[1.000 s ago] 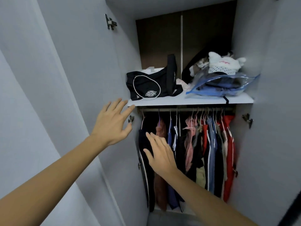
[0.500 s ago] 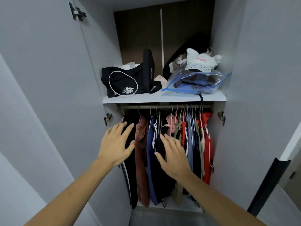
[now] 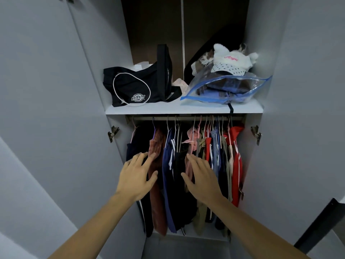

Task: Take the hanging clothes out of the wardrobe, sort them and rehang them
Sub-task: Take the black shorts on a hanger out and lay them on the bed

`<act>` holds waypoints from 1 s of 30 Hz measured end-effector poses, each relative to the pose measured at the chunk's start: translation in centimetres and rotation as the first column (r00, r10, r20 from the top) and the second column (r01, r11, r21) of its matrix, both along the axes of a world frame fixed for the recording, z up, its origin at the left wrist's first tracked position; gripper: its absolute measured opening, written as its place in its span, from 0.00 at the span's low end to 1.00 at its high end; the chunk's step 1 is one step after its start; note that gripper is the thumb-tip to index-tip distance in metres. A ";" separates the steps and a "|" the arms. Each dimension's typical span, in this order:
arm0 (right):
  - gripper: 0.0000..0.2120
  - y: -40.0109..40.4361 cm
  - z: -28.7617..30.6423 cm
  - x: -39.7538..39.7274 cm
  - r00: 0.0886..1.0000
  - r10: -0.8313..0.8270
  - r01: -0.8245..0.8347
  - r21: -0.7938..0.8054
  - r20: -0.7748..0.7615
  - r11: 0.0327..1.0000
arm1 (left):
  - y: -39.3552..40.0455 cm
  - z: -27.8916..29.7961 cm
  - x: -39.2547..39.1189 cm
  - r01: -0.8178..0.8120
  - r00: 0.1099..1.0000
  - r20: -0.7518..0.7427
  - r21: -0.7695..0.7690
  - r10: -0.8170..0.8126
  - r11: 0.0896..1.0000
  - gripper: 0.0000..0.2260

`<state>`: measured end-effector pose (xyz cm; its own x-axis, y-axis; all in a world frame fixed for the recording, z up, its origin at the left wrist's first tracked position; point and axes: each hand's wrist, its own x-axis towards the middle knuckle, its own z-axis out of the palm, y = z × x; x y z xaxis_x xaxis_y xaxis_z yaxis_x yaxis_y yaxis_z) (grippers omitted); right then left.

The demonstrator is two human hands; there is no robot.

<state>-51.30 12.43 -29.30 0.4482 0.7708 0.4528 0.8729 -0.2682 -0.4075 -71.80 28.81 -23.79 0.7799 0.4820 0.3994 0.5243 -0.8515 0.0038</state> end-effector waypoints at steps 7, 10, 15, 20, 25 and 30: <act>0.33 5.5 -1.3 3.8 0.999 -0.043 0.043 -0.046 -0.010 0.998 | 6.0 -3.5 4.4 0.049 0.998 0.030 -0.080 -0.046 0.996 0.28; 0.33 8.1 -1.4 5.5 0.998 -0.059 0.059 -0.069 -0.005 0.996 | 8.8 -5.1 6.4 0.096 0.994 0.065 -0.120 -0.089 0.988 0.28; 0.31 11.7 -1.1 8.0 0.996 -0.025 0.016 -0.098 -0.089 0.995 | 12.7 -7.1 9.1 0.157 0.986 0.072 -0.154 -0.147 0.976 0.27; 0.28 13.9 -1.6 10.5 0.986 -0.020 0.001 -0.112 -0.166 0.994 | 14.0 -8.2 11.8 0.198 0.979 0.086 -0.201 -0.184 0.959 0.28; 0.30 16.7 -2.6 13.3 0.969 -0.030 0.002 -0.113 -0.247 0.994 | 13.6 -9.2 14.6 0.169 0.985 0.090 -0.284 -0.149 0.944 0.31; 0.32 20.5 -4.2 15.9 0.968 0.009 -0.035 -0.103 -0.252 0.994 | 13.1 -10.9 17.8 0.098 0.994 0.089 -0.359 -0.071 0.928 0.34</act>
<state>-35.38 32.91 -33.47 0.5194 0.8190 0.2437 0.7525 -0.3033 -0.5846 -54.04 41.91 -34.68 0.7992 0.5381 0.2677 0.4370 -0.8261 0.3558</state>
